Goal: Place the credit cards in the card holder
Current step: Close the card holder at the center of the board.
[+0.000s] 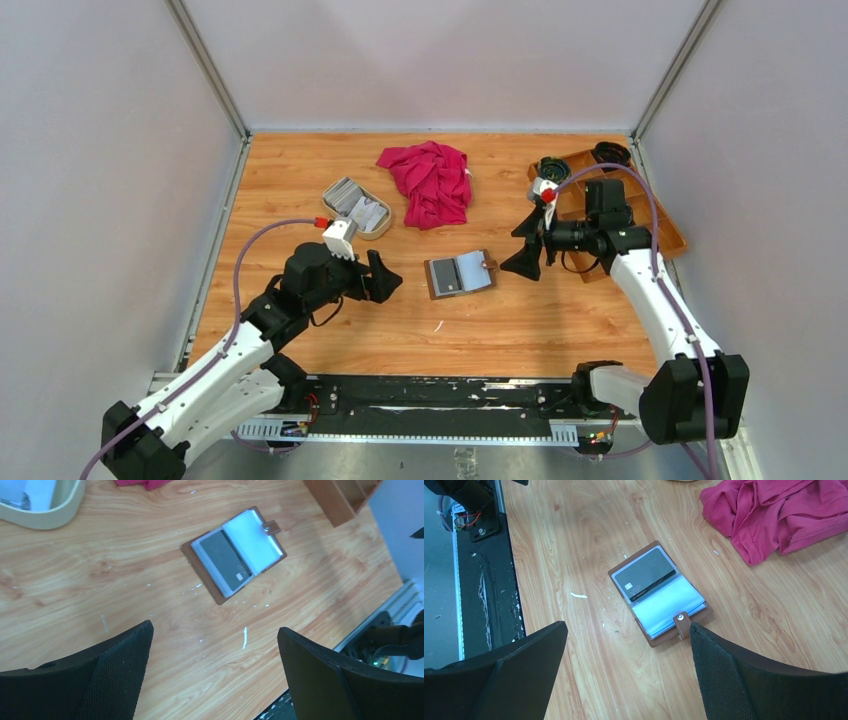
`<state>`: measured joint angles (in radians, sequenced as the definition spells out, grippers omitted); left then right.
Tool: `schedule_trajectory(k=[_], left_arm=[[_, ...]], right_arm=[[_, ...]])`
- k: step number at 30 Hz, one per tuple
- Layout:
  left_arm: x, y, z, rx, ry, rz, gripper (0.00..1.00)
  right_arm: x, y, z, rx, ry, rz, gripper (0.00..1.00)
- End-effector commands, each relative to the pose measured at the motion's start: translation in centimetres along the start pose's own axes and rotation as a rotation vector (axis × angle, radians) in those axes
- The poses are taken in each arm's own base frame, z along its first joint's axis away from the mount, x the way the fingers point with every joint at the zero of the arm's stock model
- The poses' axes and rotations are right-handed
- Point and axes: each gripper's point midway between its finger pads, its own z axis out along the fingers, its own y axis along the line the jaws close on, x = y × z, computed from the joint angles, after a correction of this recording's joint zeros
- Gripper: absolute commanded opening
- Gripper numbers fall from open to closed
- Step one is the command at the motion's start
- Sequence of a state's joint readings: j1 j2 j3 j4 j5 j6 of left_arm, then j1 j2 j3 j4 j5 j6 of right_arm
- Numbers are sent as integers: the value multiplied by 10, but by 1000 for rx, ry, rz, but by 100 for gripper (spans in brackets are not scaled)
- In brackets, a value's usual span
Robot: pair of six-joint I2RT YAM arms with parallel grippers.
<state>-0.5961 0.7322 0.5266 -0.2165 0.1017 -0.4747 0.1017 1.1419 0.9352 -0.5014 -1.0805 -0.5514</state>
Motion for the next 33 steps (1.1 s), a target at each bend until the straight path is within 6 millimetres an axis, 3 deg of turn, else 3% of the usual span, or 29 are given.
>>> schedule_trajectory(k=[1, 15, 19, 27, 33], left_arm=[[-12, -22, 7, 123, -82, -107, 100], [10, -9, 32, 85, -23, -183, 100], [21, -13, 44, 122, 10, -242, 99], [21, -20, 57, 159, 37, -260, 97], [28, -18, 57, 159, 51, -253, 95]], right_arm=[[8, -6, 0, 9, 6, -13, 95], [20, -14, 2, 34, 44, -1, 95], [27, -20, 4, 46, 72, 22, 94], [39, -23, 10, 29, 109, 25, 93], [52, -9, 28, -159, 171, -205, 93]])
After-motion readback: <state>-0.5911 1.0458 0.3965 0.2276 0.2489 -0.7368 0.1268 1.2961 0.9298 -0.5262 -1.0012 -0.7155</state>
